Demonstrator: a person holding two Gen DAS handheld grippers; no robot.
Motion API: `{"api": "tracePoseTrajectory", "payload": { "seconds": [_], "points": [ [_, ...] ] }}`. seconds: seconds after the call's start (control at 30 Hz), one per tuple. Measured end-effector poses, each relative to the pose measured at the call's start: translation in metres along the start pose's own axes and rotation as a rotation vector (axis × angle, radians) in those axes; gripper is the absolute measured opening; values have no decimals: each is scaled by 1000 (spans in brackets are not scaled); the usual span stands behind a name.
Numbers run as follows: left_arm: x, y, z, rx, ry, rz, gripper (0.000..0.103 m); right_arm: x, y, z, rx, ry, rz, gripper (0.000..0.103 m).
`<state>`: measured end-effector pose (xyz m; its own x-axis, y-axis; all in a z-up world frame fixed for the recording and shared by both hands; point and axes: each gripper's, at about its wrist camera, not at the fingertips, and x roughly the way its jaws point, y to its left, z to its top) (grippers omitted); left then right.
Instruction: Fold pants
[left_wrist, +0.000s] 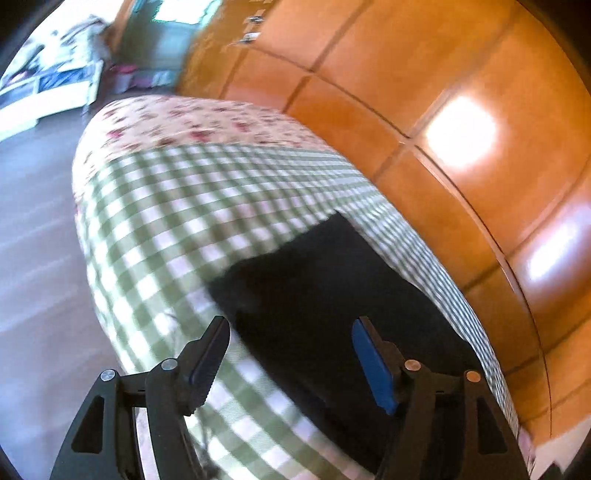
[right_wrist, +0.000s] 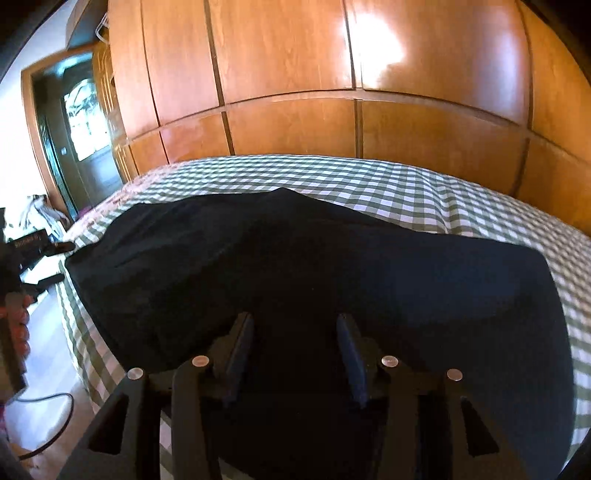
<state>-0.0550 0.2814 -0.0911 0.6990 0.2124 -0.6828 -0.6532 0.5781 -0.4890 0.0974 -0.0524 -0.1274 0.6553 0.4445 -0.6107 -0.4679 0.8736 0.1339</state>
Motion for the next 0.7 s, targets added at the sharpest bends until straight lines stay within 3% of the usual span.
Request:
{"api": "tracePoseTrajectory", "payload": {
  "seconds": [0.13,0.2,0.27,0.7],
  "points": [
    [4,20,2,-99,8,2,70,-1,3,-2,-13,-10,-8,49],
    [12,28,1,-135,55,-23,70,-1,3,-2,-10,-16,-6,49],
    [15,34,-1,-163,53,-56,70,-2,3,-2,-10,-19,-5,49],
    [32,14,1,-123,58,-137,70,-2,4,-4,-3,-36,-14,49]
  ]
}}
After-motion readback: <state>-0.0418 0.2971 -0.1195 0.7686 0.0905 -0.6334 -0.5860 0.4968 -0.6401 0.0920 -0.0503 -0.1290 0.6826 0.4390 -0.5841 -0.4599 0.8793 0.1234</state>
